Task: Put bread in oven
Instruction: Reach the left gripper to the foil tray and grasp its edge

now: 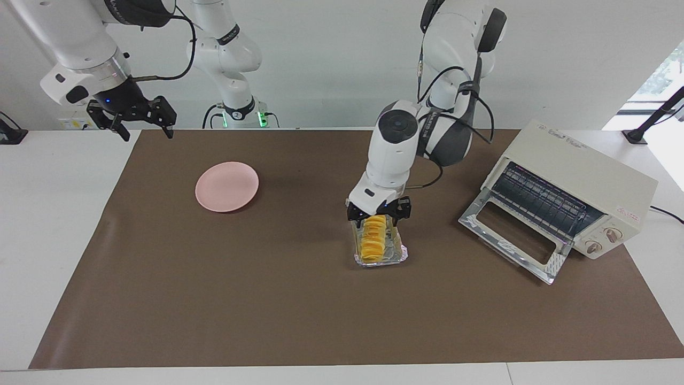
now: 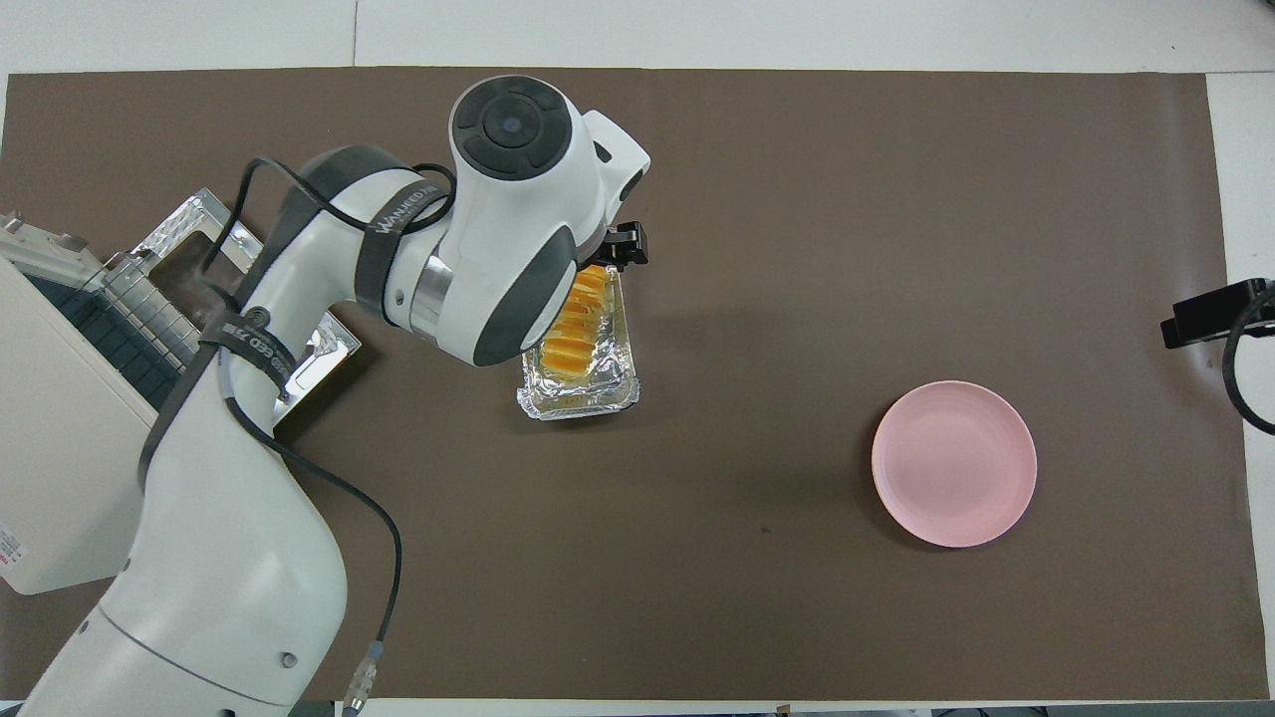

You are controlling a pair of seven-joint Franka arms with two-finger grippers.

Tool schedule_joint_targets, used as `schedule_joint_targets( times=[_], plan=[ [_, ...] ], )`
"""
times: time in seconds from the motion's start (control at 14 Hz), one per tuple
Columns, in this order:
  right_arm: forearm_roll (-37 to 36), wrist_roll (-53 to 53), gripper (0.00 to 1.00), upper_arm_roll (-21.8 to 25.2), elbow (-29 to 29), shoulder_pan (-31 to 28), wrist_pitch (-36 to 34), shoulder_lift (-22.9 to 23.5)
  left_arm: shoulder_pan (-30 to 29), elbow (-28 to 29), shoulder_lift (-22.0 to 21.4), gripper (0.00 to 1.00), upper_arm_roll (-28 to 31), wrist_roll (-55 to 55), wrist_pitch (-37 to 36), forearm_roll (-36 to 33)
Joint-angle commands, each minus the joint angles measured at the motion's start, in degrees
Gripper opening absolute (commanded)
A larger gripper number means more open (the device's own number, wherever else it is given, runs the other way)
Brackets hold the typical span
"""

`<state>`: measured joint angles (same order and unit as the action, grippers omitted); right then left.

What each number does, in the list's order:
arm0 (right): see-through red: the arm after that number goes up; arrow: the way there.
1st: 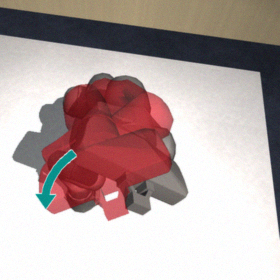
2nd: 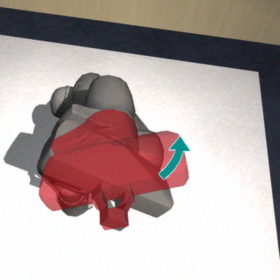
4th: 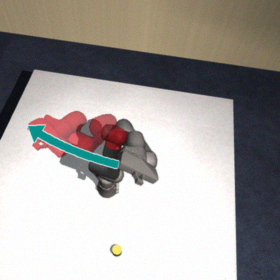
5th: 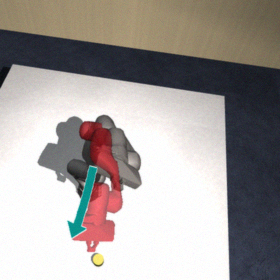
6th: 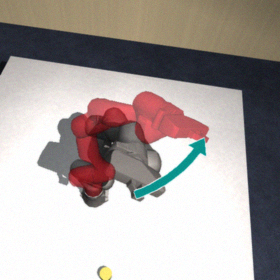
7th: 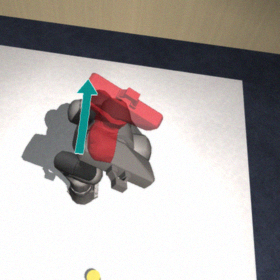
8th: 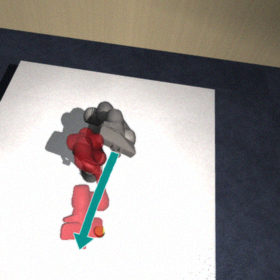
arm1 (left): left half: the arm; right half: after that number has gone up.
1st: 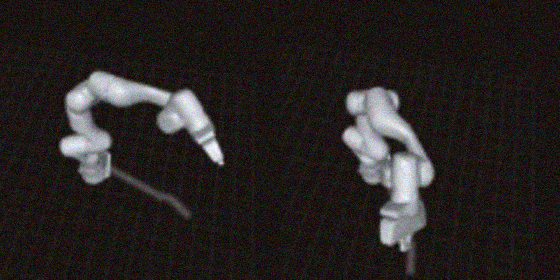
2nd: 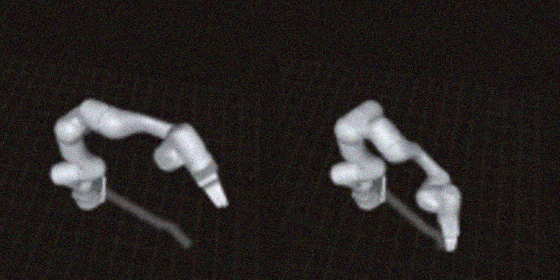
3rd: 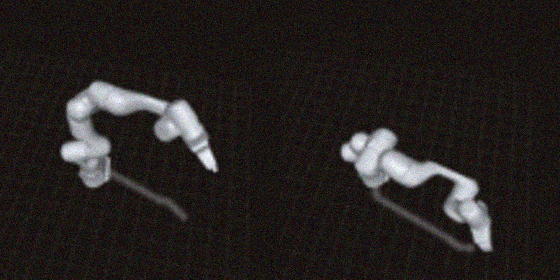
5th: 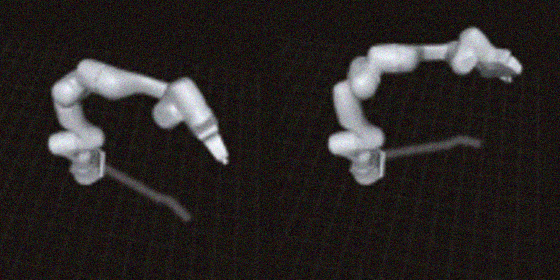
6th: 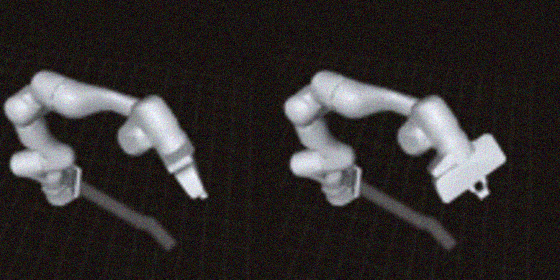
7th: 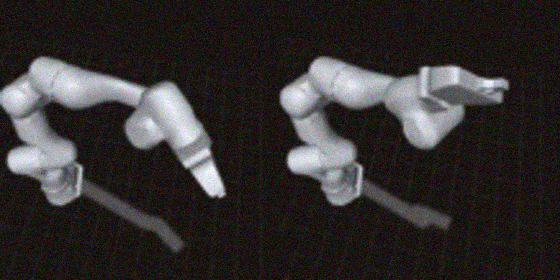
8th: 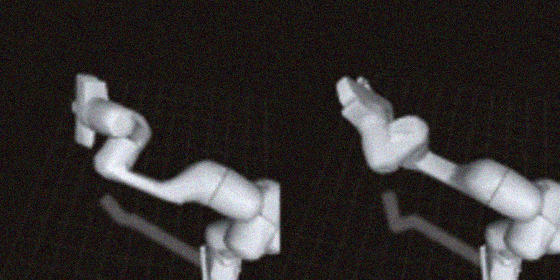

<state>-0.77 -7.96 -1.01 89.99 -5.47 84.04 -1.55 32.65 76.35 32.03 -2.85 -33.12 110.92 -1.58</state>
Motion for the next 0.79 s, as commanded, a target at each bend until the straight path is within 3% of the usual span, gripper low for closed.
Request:
schedule_joint_targets(
  times=[0.0, 0.71],
  plan=[
    [0.15, 1.19, 1.00, -0.14, -0.51, -0.07, -0.81, -0.20, 2.77, -1.46, 3.47, 1.00, 1.00, -3.61, 2.63, -1.58],
    [-0.20, 1.01, 1.00, -0.22, 0.37, -0.25, -0.90, -0.64, 5.32, 4.86, 2.86, 1.00, 0.91, -6.59, 6.68, -3.95]
  ],
)
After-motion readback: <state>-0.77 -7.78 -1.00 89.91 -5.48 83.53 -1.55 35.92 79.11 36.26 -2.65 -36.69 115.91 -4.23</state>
